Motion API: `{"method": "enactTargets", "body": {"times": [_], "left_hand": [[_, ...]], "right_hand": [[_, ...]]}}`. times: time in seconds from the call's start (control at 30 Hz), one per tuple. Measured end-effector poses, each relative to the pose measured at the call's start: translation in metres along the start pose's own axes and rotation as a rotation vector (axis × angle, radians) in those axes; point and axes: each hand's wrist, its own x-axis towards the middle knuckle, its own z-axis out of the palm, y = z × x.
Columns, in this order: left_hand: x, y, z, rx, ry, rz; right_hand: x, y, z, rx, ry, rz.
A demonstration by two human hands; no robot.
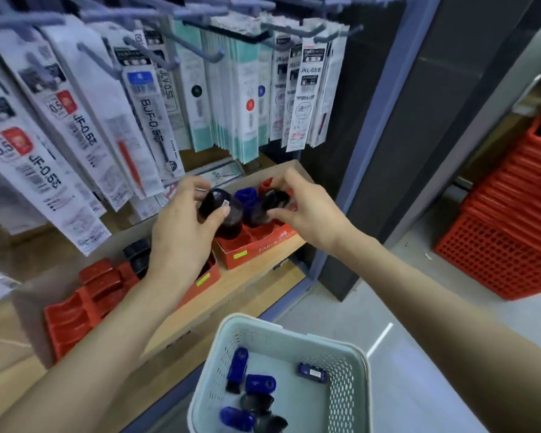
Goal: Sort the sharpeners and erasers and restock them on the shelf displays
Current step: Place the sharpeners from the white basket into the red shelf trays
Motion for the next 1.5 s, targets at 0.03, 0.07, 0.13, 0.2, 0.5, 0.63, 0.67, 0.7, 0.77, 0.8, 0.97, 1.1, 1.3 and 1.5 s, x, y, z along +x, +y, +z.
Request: {"method": "enactTargets", "body": {"times": [0.03, 0.07, 0.13, 0.2, 0.5, 0.63, 0.67, 0.7, 0.77, 0.8, 0.97, 1.1, 1.3, 1.5], "left_hand": [[-0.002, -0.003, -0.001, 0.057, -0.028, 0.013], [-0.005, -0.005, 0.0, 0.128, -0.062, 0.041], [-0.011, -0.009, 0.004, 0.275, -0.124, 0.118], [-0.013, -0.011, 0.012, 0.367, -0.152, 0.192], [-0.011, -0.019, 0.034, 0.544, -0.102, 0.248], [-0.013, -0.022, 0.037, 0.58, -0.061, 0.223], [-0.013, -0.022, 0.038, 0.58, -0.053, 0.216], [-0.014, -0.021, 0.039, 0.579, -0.045, 0.207], [-0.014, -0.02, 0.04, 0.565, -0.047, 0.177], [-0.014, -0.02, 0.04, 0.551, -0.055, 0.157], [-0.012, -0.021, 0.041, 0.525, -0.035, 0.16], [-0.013, -0.024, 0.042, 0.544, -0.034, 0.194], [-0.012, -0.02, 0.037, 0.477, -0.019, 0.173], [-0.041, -0.013, 0.018, -0.005, -0.329, 0.342]], "right_hand": [[0.002, -0.001, 0.006, 0.008, 0.028, -0.017], [0.003, -0.002, 0.01, 0.041, 0.073, -0.018], [0.004, -0.001, 0.012, 0.119, 0.153, 0.0], [0.003, 0.001, 0.011, 0.153, 0.175, 0.006], [-0.008, 0.022, -0.014, 0.186, 0.3, 0.039], [0.003, 0.038, -0.023, 0.178, 0.44, 0.084], [0.007, 0.042, -0.023, 0.137, 0.438, 0.088], [0.012, 0.046, -0.023, 0.082, 0.42, 0.083], [0.024, 0.055, -0.021, -0.028, 0.36, 0.053], [0.03, 0.06, -0.019, -0.074, 0.328, 0.035], [0.059, 0.08, -0.013, -0.238, 0.131, -0.012], [0.069, 0.084, -0.019, -0.339, -0.027, -0.056], [0.061, 0.08, -0.01, -0.472, -0.097, -0.027], [-0.031, 0.052, -0.004, 0.317, 0.442, 0.092]]}}
